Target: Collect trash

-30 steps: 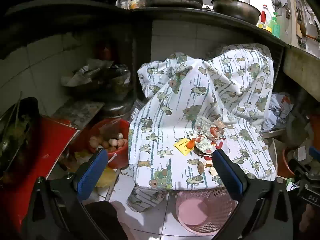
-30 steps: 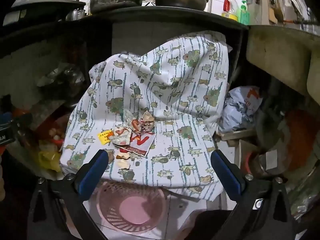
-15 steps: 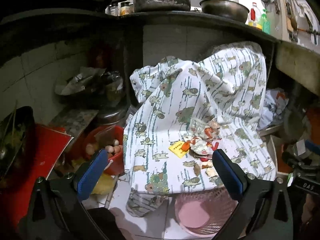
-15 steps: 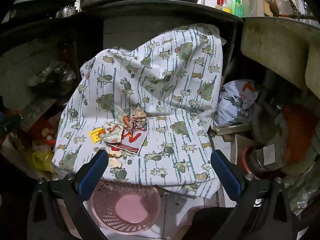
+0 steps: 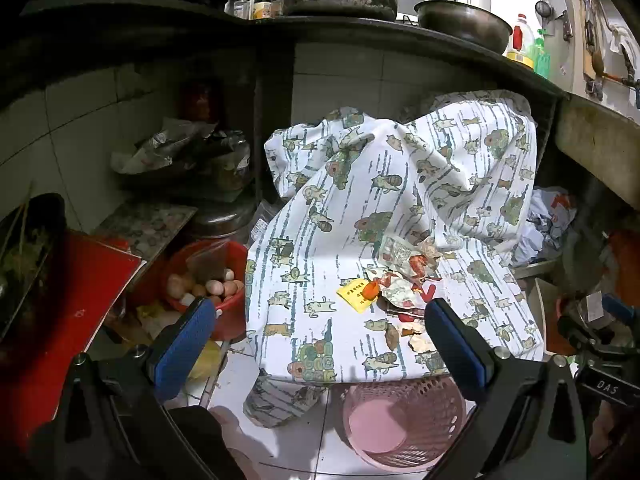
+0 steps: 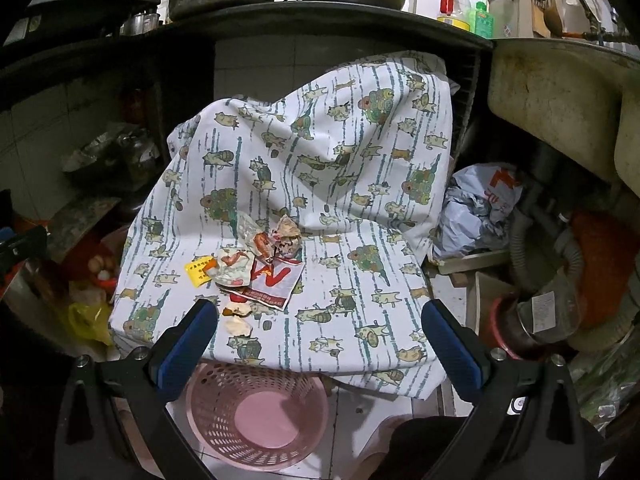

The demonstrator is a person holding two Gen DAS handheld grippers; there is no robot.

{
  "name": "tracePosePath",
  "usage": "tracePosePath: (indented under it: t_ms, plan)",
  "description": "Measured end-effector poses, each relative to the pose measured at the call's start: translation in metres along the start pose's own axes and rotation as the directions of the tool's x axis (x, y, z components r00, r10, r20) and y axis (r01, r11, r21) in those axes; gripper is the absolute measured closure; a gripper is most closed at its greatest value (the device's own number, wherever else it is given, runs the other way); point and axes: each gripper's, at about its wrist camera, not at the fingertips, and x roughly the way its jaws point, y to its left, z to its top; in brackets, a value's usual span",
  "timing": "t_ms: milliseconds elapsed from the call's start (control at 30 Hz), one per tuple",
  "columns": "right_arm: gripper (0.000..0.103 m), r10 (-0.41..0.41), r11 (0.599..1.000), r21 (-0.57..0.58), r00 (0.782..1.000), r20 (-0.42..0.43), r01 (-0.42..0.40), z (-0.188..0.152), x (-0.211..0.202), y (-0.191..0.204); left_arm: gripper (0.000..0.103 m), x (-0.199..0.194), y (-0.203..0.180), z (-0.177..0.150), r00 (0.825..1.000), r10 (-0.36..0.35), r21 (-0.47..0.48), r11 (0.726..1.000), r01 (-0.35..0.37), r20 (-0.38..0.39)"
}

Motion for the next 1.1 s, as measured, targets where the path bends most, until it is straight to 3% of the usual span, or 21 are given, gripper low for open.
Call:
tracePosePath:
  t_ms: [433,800,1100]
  plan:
    - [0.0,0.016,1.0,-0.021,1.0,0.01,-0.015,-0.004,-0.001,0.009,0.0,0.006,-0.005,-0.002,0.999,0.009,0.041,0.999,-0.008,-0.046]
    - [0.0,0.054,0.998,0.022,0.998,0.033,-0.055,-0.006,-0.001,0.003,0.0,0.009,0.002,0.001,0.998,-0.001,0.013,1.0,0.002,-0.062]
    - [0.0,0.039,0.999,-0.002,0.998,0.043,-0.039,-0.005,-0.005,0.01,0.0,0.012,0.005,0.003,0.998,0.001,-0.011,1.0,-0.002,-0.061]
